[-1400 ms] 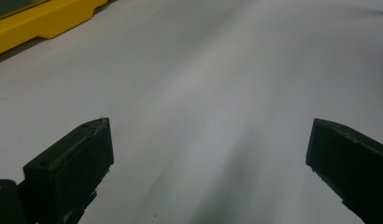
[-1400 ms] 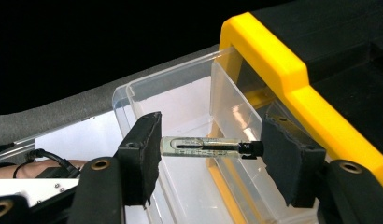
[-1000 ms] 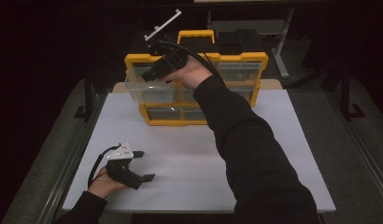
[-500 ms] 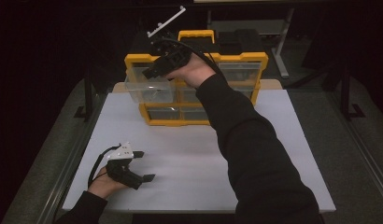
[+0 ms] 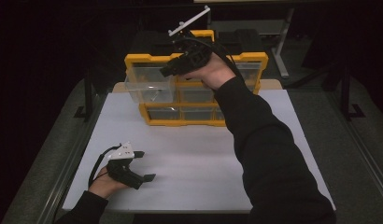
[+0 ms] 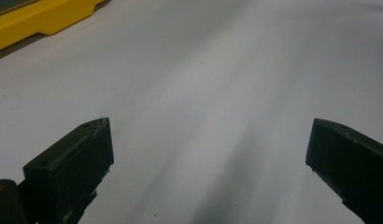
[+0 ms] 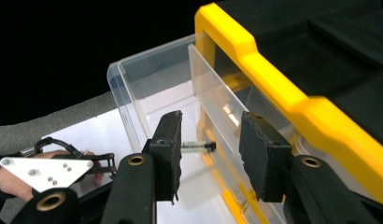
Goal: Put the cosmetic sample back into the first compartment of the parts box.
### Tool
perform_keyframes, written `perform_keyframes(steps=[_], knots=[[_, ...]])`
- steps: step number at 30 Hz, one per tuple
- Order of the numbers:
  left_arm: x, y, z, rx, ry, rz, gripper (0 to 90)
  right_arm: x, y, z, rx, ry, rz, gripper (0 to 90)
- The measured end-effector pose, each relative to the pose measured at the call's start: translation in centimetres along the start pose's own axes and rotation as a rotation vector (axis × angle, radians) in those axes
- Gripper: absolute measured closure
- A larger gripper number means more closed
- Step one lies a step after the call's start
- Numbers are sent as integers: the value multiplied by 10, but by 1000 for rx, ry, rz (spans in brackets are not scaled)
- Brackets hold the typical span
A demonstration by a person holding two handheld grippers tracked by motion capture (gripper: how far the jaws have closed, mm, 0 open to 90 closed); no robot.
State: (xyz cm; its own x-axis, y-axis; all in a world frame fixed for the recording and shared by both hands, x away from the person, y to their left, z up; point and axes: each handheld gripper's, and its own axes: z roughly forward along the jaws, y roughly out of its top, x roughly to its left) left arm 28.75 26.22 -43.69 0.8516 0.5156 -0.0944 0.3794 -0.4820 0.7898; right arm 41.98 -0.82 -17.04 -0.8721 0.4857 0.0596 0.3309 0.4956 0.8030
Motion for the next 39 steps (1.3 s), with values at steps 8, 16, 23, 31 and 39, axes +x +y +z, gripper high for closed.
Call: perform_keyframes(steps=[8,16,23,31,39], knots=[[0,-1,0,1,0,5,2,-6,-22,-17,-17,-22,7,868],[0,-1,0,2,1,7,2,-9,-49,-24,-13,-35,-6,885],[0,-2,1,5,0,7,2,-15,-73,-27,-19,-36,17,882],[0,-2,1,6,2,7,2,-21,-105,-28,-16,-42,41,806],[0,-3,1,5,4,2,2,-25,-134,-27,-13,-49,64,670]])
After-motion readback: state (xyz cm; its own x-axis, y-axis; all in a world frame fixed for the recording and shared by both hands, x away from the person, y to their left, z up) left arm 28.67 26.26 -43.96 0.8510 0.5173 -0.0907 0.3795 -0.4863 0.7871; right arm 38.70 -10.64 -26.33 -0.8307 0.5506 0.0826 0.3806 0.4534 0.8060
